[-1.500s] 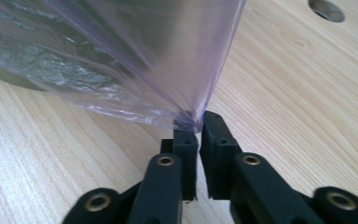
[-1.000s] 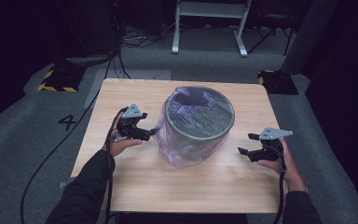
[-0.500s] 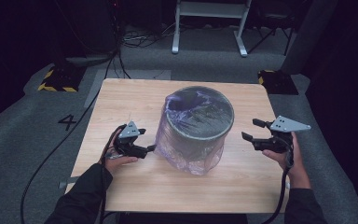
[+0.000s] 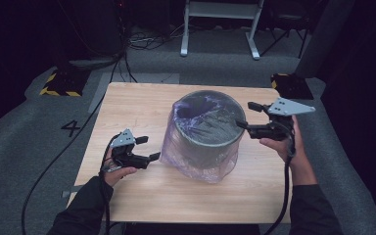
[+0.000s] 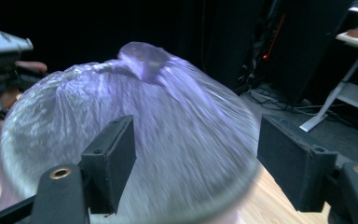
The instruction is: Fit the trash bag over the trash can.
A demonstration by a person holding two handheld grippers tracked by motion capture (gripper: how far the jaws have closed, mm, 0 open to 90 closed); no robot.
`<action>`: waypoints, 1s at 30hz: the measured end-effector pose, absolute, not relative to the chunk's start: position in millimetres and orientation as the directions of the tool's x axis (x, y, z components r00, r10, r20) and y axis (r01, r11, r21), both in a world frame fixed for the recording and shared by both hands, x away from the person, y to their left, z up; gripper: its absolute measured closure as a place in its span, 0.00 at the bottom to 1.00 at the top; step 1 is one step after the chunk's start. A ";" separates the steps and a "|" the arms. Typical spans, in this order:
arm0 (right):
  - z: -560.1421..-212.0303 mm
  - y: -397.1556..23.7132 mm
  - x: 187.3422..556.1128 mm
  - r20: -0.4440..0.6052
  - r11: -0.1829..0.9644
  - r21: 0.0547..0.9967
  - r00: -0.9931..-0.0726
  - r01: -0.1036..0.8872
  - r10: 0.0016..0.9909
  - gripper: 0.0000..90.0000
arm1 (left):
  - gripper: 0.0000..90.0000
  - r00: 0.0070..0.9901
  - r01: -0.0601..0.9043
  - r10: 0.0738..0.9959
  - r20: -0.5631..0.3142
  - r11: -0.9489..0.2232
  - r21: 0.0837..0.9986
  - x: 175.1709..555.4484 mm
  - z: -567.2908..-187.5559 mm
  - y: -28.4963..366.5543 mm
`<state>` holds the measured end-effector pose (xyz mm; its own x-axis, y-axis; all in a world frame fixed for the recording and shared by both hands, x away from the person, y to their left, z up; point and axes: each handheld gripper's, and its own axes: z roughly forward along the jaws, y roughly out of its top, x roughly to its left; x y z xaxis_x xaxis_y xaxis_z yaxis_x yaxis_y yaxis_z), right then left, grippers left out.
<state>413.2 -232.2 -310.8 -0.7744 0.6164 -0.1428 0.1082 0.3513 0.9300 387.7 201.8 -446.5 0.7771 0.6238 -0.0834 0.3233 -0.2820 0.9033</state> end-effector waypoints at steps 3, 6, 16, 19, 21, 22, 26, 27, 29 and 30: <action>-310.8 -214.7 420.9 -0.132 0.372 0.919 -0.789 0.129 0.600 0.32 | 0.18 0.761 0.293 0.648 0.010 -0.358 0.886 381.5 -440.7 191.2; -313.2 -199.1 428.3 -0.133 0.416 0.896 -0.797 0.158 0.589 0.32 | 0.17 0.772 0.276 0.634 0.044 -0.397 0.875 376.7 -439.7 187.7; -321.9 -176.2 444.7 -0.137 0.540 0.804 -0.805 0.250 0.577 0.32 | 0.18 0.808 0.294 0.577 0.124 -0.575 0.764 356.3 -466.3 192.3; -324.7 -170.7 448.7 -0.131 0.568 0.775 -0.809 0.276 0.573 0.33 | 0.18 0.820 0.304 0.561 0.116 -0.597 0.742 348.5 -474.7 193.8; -325.1 -167.5 449.6 -0.135 0.585 0.761 -0.813 0.280 0.566 0.33 | 0.18 0.825 0.315 0.554 0.112 -0.615 0.723 344.3 -480.8 194.3; -325.6 -166.2 450.6 -0.129 0.590 0.754 -0.816 0.289 0.564 0.33 | 0.18 0.831 0.320 0.546 0.104 -0.623 0.713 342.5 -485.1 194.7; -327.8 -159.6 455.6 -0.112 0.626 0.706 -0.820 0.331 0.561 0.30 | 0.18 0.833 0.346 0.546 0.085 -0.635 0.691 339.7 -496.3 194.7; -328.2 -157.4 456.1 -0.118 0.639 0.691 -0.820 0.338 0.561 0.29 | 0.18 0.837 0.348 0.542 0.080 -0.639 0.686 339.6 -498.0 195.0; -329.3 -153.4 457.0 -0.130 0.663 0.667 -0.822 0.341 0.554 0.29 | 0.17 0.835 0.357 0.547 0.063 -0.624 0.695 339.4 -499.6 195.8; -330.5 -151.5 457.5 -0.137 0.674 0.655 -0.823 0.342 0.551 0.28 | 0.17 0.835 0.358 0.547 0.057 -0.620 0.698 339.5 -500.1 196.2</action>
